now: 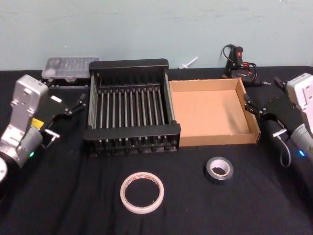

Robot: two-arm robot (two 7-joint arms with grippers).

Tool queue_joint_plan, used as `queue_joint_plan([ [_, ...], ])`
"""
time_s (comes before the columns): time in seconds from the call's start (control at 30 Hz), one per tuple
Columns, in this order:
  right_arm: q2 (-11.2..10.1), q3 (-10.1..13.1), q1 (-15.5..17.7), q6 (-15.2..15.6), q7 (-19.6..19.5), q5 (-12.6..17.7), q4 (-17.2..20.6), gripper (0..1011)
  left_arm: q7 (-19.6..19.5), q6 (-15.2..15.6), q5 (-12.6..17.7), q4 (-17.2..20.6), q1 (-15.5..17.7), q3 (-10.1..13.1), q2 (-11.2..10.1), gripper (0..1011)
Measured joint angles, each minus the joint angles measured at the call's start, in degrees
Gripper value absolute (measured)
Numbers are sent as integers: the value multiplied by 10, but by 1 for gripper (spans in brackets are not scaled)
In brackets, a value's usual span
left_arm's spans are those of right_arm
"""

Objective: Pick up the white tape and place it into the black box , Pick up the silver tape and place it into the brown box.

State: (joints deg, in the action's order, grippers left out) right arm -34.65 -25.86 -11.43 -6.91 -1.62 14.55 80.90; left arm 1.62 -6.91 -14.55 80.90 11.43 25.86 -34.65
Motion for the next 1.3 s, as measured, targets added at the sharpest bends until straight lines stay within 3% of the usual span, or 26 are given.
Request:
queue_joint_plan([
  [0.27, 0, 1, 0, 0, 2, 0, 0, 1002, 0, 0, 0, 0, 0, 0, 0, 1001],
  [0.63, 5, 19, 21, 1, 31, 14, 19, 1002, 0, 0, 0, 0, 0, 0, 0, 1001],
  [0.97, 1, 41, 61, 18, 48, 33, 70, 1002, 0, 0, 0, 0, 0, 0, 0, 1001],
  [1.3, -9, 61, 114, 50, 60, 50, 148, 1002, 0, 0, 0, 0, 0, 0, 0, 1001],
])
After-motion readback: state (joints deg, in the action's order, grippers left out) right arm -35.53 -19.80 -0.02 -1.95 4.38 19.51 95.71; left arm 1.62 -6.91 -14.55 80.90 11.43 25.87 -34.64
